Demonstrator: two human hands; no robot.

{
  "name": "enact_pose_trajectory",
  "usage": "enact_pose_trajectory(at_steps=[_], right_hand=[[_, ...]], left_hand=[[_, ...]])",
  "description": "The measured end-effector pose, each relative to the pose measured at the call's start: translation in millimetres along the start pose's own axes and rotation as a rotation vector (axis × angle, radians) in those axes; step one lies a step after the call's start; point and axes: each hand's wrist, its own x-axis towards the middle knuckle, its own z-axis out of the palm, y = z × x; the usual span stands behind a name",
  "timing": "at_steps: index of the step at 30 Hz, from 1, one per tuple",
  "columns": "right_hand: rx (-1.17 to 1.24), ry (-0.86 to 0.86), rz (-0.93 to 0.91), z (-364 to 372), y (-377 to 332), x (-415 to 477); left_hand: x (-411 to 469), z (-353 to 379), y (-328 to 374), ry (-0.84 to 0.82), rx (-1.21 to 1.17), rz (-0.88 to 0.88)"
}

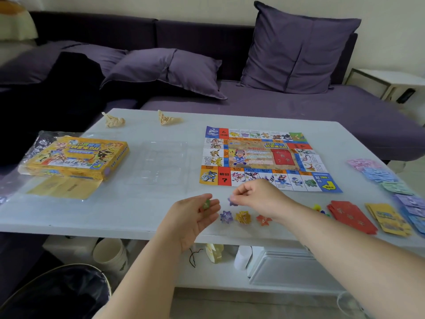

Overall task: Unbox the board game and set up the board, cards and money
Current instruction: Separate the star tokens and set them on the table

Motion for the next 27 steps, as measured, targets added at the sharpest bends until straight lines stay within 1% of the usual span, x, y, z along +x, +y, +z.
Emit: enact_pose_trajectory(at_steps=[3,5,7,9,10,13,15,20,23,27], right_hand=[[-0.15,-0.004,0.006,5.5,3.2,2.6],[-0.284,0.022,-0.007,11.0,6.5,5.6],[-0.371,0.101,-0.023,13.6,7.6,7.0],[-0.327,0.163,-0.071,14.1,4.0,5.6],[-0.277,0.16,-0.104,14.4,0.4,4.6],[-0.162,0.06,-0.142,17.9,-12.6,1.2],[-0.135,0.022,-0.122,21.4,-16.1,2.0],[-0.162,-0.019,-0.088,27.5,-17.6,7.8],[-0.126,-0.055,-0.066,28.1,-21.4,10.4],[-0.157,-0.12,-0.024,25.6,-26.8,17.0]], left_hand=[[1.6,-7.0,5.7,0.033,-0.135,-0.032],[1.0,-8.9,7.1,0.032,-0.158,-0.048],[-0.4,-9.1,7.2,0.019,-0.137,-0.059],[-1.6,-8.3,7.1,-0.003,-0.109,-0.072],[-2.0,-7.8,6.9,-0.019,-0.103,-0.082],[-2.2,-6.0,7.0,-0.07,-0.117,-0.113],[-1.5,-5.9,6.7,-0.084,-0.117,-0.119],[-4.0,-7.2,5.2,-0.148,-0.091,-0.121],[-5.2,-8.5,4.7,-0.139,-0.067,-0.085],[-6.2,-13.8,5.9,-0.128,-0.036,-0.043]])
